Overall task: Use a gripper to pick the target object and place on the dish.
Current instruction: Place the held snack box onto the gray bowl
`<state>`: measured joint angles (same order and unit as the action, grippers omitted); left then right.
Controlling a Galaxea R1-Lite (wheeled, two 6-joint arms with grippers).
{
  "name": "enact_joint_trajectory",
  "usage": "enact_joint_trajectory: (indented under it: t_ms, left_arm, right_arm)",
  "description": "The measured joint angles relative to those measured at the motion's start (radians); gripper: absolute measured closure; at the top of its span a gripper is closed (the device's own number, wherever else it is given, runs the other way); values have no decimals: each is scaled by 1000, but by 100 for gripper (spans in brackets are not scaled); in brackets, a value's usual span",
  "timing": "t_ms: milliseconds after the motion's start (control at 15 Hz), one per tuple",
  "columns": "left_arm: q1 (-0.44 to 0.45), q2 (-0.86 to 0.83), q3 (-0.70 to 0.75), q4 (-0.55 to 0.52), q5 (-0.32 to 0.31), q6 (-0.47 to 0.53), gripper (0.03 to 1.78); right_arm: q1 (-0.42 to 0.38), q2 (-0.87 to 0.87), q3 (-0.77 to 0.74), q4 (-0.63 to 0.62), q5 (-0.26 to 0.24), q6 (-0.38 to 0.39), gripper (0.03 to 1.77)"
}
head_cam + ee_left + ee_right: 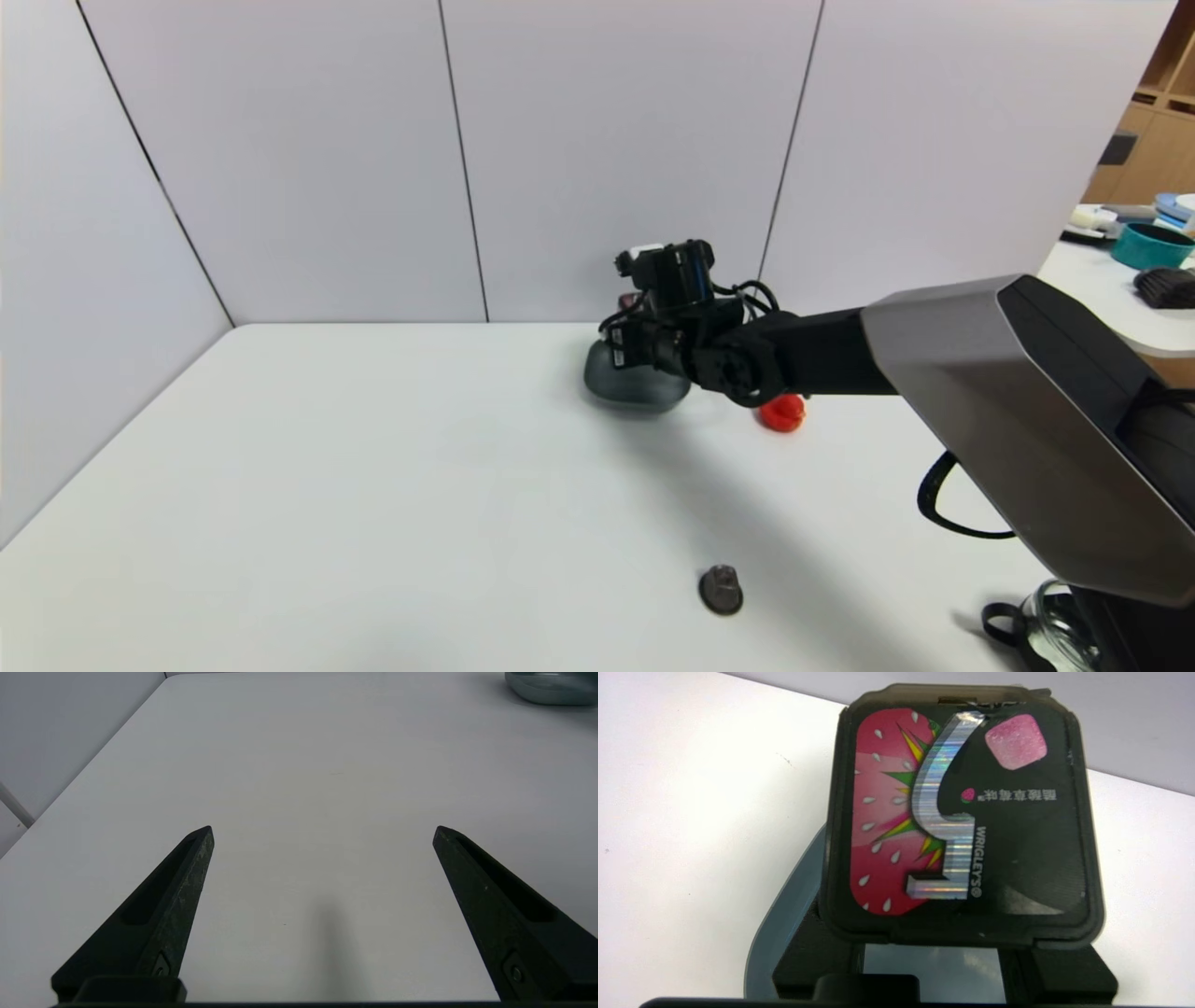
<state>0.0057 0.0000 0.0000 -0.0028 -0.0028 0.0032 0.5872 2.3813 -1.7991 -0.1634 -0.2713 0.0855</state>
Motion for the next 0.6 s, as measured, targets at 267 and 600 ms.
enact_joint_trajectory:
  t_ms: [267, 600]
  left_arm:
    - [0, 0, 0, 0, -1, 0, 12]
    - [0, 0, 0, 0, -1, 0, 12]
  right_arm:
    - [0, -17, 15, 14, 3, 7, 60]
    - [10, -43, 31, 15, 2, 6, 36]
